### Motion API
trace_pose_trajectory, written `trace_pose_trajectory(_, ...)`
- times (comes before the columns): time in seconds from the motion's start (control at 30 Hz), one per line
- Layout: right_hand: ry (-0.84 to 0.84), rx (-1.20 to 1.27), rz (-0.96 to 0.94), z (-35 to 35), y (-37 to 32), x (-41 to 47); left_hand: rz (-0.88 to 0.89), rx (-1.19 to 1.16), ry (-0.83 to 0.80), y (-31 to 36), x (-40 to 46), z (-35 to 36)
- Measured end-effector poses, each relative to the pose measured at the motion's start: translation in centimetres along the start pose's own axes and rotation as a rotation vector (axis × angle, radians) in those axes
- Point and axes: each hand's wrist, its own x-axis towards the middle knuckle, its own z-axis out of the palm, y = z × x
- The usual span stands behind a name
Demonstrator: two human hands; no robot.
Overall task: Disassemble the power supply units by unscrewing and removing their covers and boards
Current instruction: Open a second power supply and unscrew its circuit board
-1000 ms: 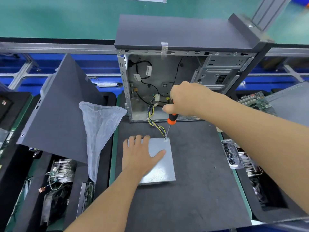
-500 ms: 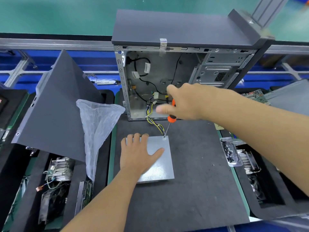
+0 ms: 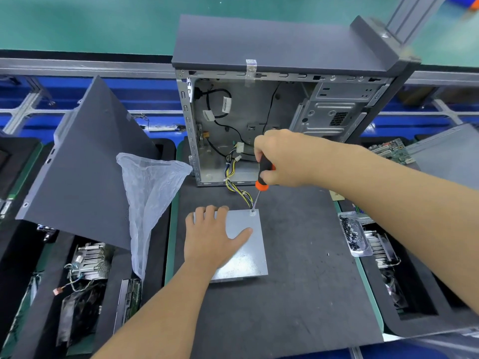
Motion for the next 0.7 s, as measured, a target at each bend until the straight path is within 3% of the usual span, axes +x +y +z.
trace_pose_trajectory(0.17,-0.05,0.091,0.111,0.3,0.2,-0.7,-0.001,0.003,-0.008,-0.1,0.1,0.1)
trace_pose_trajectory(0.27,0.021,-0.264,0.129,0.3,0.0,-1.2,-0.001,0.007,-0.004,-0.1,0.1,0.1)
trace_pose_trajectory(0.37,0.018,-0.296,0.145,0.2,-0.2,-1.1,0.0,-0.008,0.009,-0.1,0.1,0.2)
trace_pose_trajectory(0.53,0.083,0.128,0.151,1.1,-0.3,-0.4,-0.004,-0.005,-0.001,0.0,0.1,0.2)
trace_pose_trajectory(0.7,0.188,0.782,0.073,2.2,-0.9,-0.5,-0.007,-0.018,-0.006,-0.1,0.1,0.2)
